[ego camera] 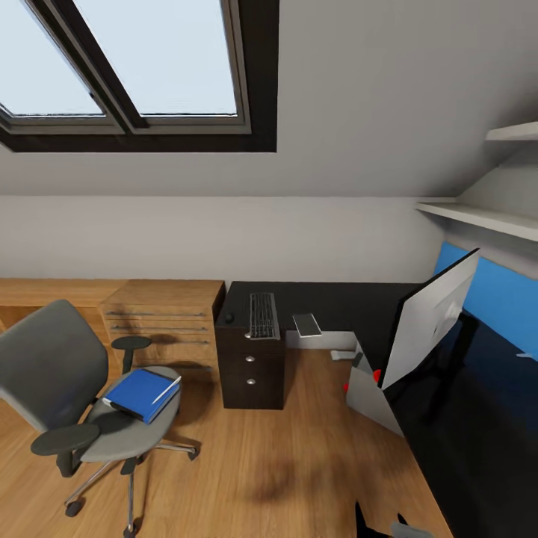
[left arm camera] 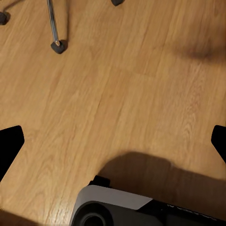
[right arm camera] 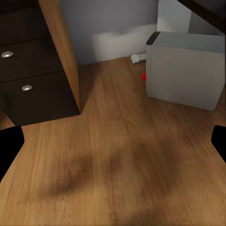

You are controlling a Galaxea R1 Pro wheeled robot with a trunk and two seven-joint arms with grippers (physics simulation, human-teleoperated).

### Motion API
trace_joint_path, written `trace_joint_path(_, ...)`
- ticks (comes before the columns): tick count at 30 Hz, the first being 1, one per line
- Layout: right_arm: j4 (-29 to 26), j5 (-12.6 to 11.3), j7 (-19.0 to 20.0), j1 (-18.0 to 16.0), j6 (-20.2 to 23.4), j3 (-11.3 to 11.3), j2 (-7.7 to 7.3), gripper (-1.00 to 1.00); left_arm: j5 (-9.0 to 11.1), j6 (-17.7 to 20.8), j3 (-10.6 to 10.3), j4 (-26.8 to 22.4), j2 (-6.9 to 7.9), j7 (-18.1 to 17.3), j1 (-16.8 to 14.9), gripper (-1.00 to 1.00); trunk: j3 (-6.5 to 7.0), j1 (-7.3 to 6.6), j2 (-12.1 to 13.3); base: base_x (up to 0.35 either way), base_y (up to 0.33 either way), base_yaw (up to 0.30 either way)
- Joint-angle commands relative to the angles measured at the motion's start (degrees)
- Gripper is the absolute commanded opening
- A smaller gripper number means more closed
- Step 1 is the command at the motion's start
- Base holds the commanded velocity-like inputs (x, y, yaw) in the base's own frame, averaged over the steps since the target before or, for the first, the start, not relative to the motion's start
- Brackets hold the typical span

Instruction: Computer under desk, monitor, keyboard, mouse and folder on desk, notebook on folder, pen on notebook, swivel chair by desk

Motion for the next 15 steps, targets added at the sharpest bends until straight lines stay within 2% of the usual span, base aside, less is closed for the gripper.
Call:
trace_joint_path(1,-0.23,-0.6,0.16,-0.06,-0.25,0.3,-0.03,1.0,0.56,-0.16,-0.11,0.17,0.01,0.15,0.01,1.0,-0.09,0.02,-0.09,-0.001,0.001,-0.001)
trace_joint_path(5,-3.8,-0.66,-0.69,-0.76,-0.09,0.28,-0.22,1.0,0.56,-0.22,-0.15,1.23,0.01,0.17,0.0,1.0,-0.09,0.02,-0.09,0.0,0.0,0.0)
trace_joint_path(8,-9.28,-0.67,-4.63,-2.13,0.01,0.25,-0.7,1.0,0.55,-0.23,-0.17,1.51,0.01,0.15,0.02,1.0,-0.09,0.02,-0.09,0.0,0.0,0.0)
trace_joint_path(10,-15.75,-0.68,-10.45,-3.12,0.54,0.21,-2.25,1.0,0.56,-0.23,-0.17,1.64,0.01,0.15,0.01,1.0,-0.09,0.02,-0.09,0.0,0.0,0.0)
trace_joint_path(11,-17.49,-0.68,-11.93,-3.28,1.02,0.21,-2.76,1.0,0.56,-0.23,-0.17,1.67,0.01,0.15,0.01,1.0,-0.09,0.02,-0.09,0.0,0.0,0.0)
trace_joint_path(13,-24.18,-0.68,-17.16,-3.65,6.04,0.2,-4.93,1.0,0.56,-0.24,-0.18,1.72,0.01,0.15,0.02,1.0,-0.09,0.02,-0.09,0.0,0.0,0.0)
trace_joint_path(14,-25.71,-0.66,-18.34,-3.7,7.92,0.19,-5.49,1.0,0.55,-0.24,-0.18,1.72,0.01,0.15,0.0,1.0,-0.09,0.02,-0.09,0.0,0.0,0.0)
trace_joint_path(15,-28.31,-0.64,-20.64,-3.84,12.08,0.19,-6.62,1.0,0.52,-0.25,-0.21,1.73,0.01,0.15,0.01,1.0,-0.09,0.02,-0.09,0.0,0.0,0.0)
